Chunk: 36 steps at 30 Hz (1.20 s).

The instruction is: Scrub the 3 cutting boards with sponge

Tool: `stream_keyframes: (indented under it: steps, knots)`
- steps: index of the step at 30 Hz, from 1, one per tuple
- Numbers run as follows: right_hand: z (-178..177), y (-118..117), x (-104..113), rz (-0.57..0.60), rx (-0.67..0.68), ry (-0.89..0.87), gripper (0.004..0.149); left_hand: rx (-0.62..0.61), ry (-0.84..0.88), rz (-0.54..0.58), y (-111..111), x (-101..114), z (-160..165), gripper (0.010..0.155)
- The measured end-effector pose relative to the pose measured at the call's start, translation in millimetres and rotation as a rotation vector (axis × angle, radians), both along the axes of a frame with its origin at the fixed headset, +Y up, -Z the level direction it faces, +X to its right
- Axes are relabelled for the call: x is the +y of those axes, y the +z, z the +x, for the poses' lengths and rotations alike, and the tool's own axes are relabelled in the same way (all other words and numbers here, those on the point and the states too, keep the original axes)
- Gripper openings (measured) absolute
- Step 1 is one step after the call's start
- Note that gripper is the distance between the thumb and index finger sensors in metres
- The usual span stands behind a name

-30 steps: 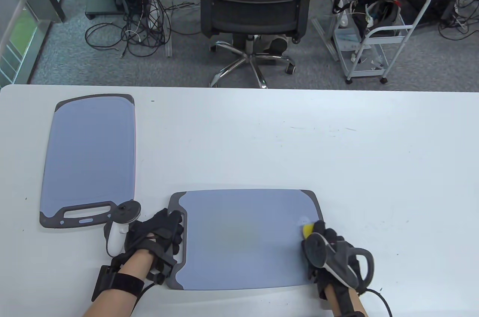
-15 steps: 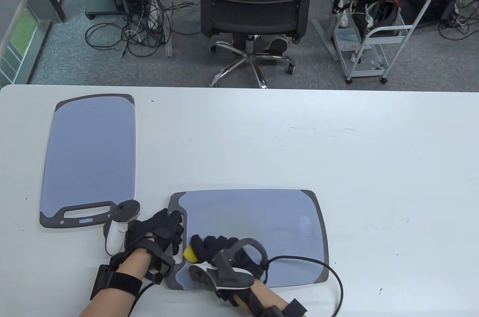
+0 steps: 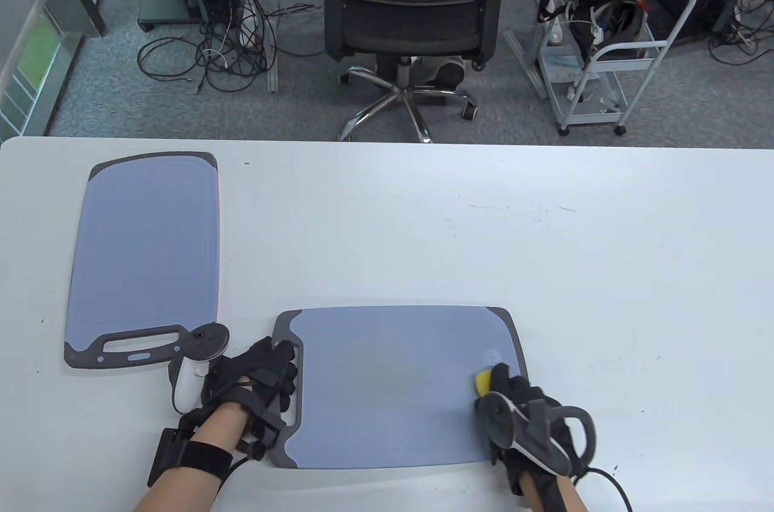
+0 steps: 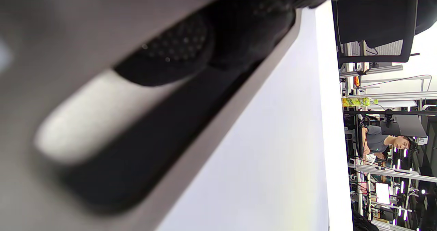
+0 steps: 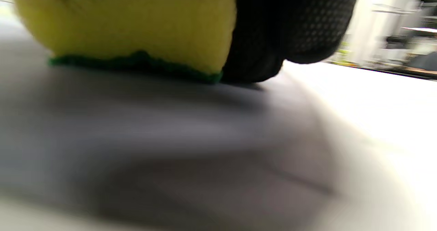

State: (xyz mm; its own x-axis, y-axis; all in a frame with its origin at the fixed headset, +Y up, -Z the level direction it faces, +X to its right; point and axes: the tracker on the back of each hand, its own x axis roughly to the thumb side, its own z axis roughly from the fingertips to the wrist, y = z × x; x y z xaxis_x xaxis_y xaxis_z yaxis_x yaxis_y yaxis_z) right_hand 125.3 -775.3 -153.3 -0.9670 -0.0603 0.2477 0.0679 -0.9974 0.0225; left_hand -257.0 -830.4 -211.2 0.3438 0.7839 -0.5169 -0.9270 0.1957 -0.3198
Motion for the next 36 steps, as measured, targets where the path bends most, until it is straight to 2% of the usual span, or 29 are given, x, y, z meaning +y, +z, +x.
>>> stream_keyframes:
  steps: [5,7,10,12,14,17,23,26,28,30,33,36]
  knots:
    - [-135.7,12.7,8.7,0.001,0.369,-0.04,0.07,-0.004,0.014,-0.007,-0.2,-0.2,-0.4,0.054]
    - [-172.7,22.2,10.6,0.015,0.496,-0.024,0.07,-0.006,0.02,-0.01,-0.1,0.0,-0.4,0.055]
    - [-190.6,27.7,11.0,0.053,0.539,0.028,0.07,-0.008,0.025,-0.011,0.1,0.1,-0.4,0.055]
    - [-175.8,23.5,10.7,0.059,0.515,0.032,0.069,-0.01,0.031,-0.015,0.0,0.2,-0.3,0.055]
    - [-144.0,16.6,9.0,0.066,0.421,0.059,0.069,-0.011,0.031,-0.015,0.1,0.2,-0.3,0.055]
    - [-76.1,8.3,4.5,0.066,0.258,0.1,0.069,-0.009,0.025,-0.011,0.1,0.3,-0.1,0.055]
    - [69.2,9.8,-2.5,-0.011,-0.194,0.088,0.069,-0.006,0.01,-0.002,-0.2,-0.2,-0.3,0.055]
    - [87.4,10.0,-1.5,-0.039,-0.266,0.081,0.069,-0.005,0.0,0.002,-0.3,-0.8,-0.4,0.055]
    - [71.2,8.2,-1.9,-0.036,-0.233,0.036,0.071,-0.003,-0.003,0.003,-0.3,-0.9,-0.3,0.055]
    - [36.8,5.0,-0.1,-0.02,-0.106,0.028,0.071,-0.003,-0.005,0.003,-0.3,-1.0,-0.3,0.055]
    - [-48.5,7.4,4.2,0.006,0.14,-0.008,0.071,-0.005,0.001,0.001,-0.3,-1.1,-0.3,0.055]
    - [-137.6,23.7,8.7,0.01,0.41,-0.013,0.072,-0.01,0.018,-0.007,-0.4,-1.1,-0.3,0.055]
